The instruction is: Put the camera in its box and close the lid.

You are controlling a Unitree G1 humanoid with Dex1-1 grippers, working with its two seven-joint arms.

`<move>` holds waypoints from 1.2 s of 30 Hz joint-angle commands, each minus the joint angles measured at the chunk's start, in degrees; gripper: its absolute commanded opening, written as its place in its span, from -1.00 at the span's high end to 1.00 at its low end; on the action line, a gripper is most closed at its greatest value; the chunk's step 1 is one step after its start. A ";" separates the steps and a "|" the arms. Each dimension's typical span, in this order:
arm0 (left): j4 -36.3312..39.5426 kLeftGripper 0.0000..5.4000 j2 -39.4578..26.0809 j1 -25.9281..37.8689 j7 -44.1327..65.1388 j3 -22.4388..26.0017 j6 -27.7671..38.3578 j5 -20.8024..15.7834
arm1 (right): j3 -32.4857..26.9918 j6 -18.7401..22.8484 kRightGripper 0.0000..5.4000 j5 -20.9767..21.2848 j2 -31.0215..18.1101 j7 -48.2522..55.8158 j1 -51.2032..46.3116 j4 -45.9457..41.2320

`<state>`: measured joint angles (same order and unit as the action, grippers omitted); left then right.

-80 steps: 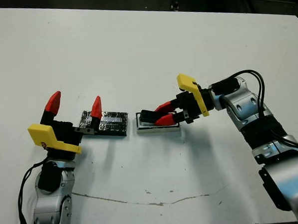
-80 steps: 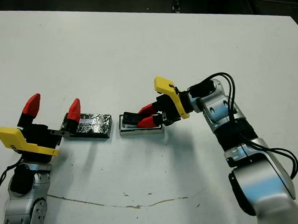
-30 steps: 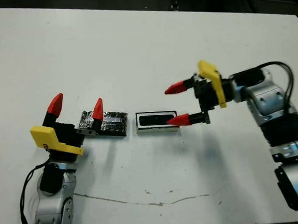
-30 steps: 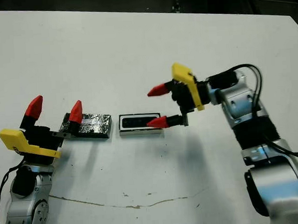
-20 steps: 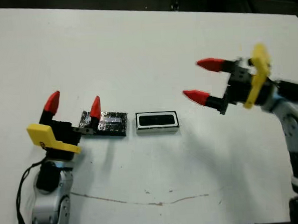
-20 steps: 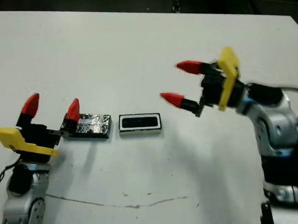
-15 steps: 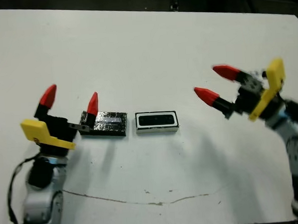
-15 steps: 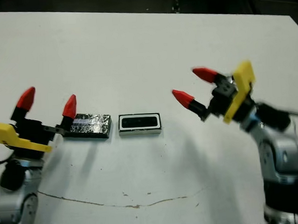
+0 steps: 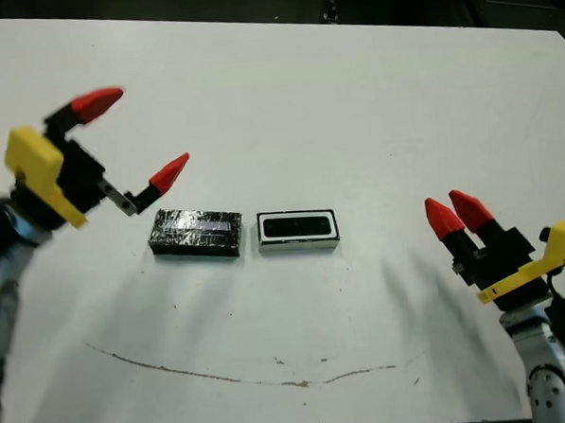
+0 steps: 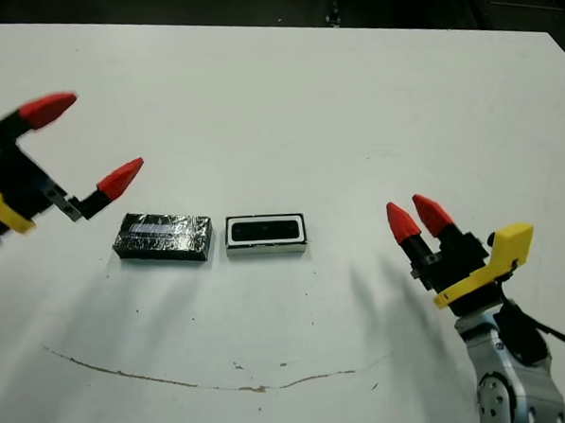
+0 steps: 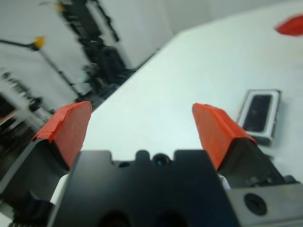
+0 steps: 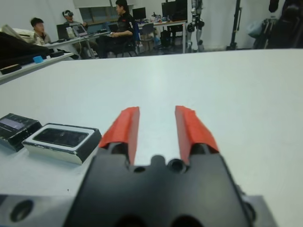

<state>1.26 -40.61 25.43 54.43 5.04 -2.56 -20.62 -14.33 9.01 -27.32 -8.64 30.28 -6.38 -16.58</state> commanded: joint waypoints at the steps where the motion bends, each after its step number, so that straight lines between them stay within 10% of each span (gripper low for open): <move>1: -7.51 -1.00 -2.86 7.35 11.96 -4.30 -1.51 -0.59 | 0.69 -1.46 0.52 0.72 -0.07 -1.23 -0.55 0.58; 10: -21.42 -1.00 -0.48 19.01 34.06 -14.04 -5.69 0.59 | 1.85 -2.37 1.00 1.17 -0.55 -2.96 -0.28 0.59; 36: -28.76 -1.00 3.24 16.88 36.70 -19.78 5.76 9.98 | 2.14 -2.46 1.00 0.04 -1.20 -3.57 -0.38 0.73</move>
<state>-26.56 -37.53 42.63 91.37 -14.00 2.57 -12.16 -12.07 7.10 -27.46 -8.93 26.70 -6.07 -16.27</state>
